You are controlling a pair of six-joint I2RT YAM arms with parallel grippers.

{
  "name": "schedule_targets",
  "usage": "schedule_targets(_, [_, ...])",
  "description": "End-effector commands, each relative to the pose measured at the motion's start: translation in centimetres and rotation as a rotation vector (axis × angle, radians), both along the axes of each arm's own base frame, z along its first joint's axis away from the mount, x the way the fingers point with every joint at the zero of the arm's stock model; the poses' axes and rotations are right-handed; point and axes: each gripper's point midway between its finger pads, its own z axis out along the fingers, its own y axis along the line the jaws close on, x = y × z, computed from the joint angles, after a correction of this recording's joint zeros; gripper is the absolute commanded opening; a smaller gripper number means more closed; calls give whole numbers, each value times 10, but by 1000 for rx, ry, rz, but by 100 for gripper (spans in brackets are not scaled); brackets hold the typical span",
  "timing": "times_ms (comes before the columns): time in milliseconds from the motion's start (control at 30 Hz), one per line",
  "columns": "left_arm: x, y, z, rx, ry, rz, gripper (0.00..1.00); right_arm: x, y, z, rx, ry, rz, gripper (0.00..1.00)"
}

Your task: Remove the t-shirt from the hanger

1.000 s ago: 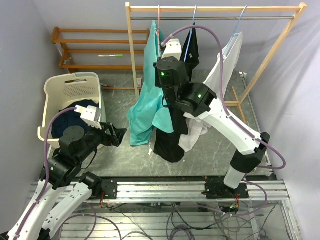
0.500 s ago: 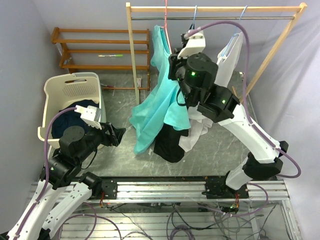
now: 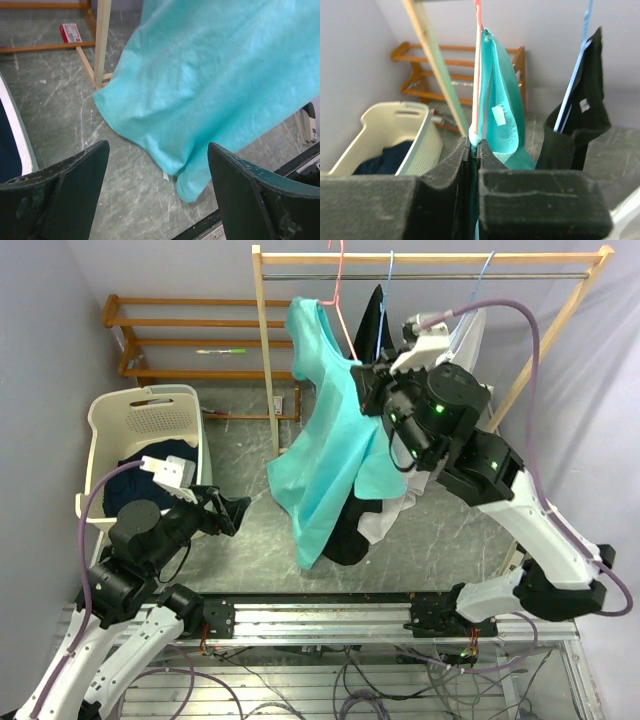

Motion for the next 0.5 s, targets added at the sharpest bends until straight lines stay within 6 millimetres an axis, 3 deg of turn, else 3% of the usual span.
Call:
schedule_targets(0, [-6,-2,21,-54,-110,-29,91,-38,-7,-1,63,12,172,0])
schedule_targets(267, [-36,1,55,-110,-306,-114,94,-116,-29,-35,15,50,487,0])
schedule_targets(467, [-74,-30,122,-94,-418,-398,90,-183,-43,-56,2,81,764,0])
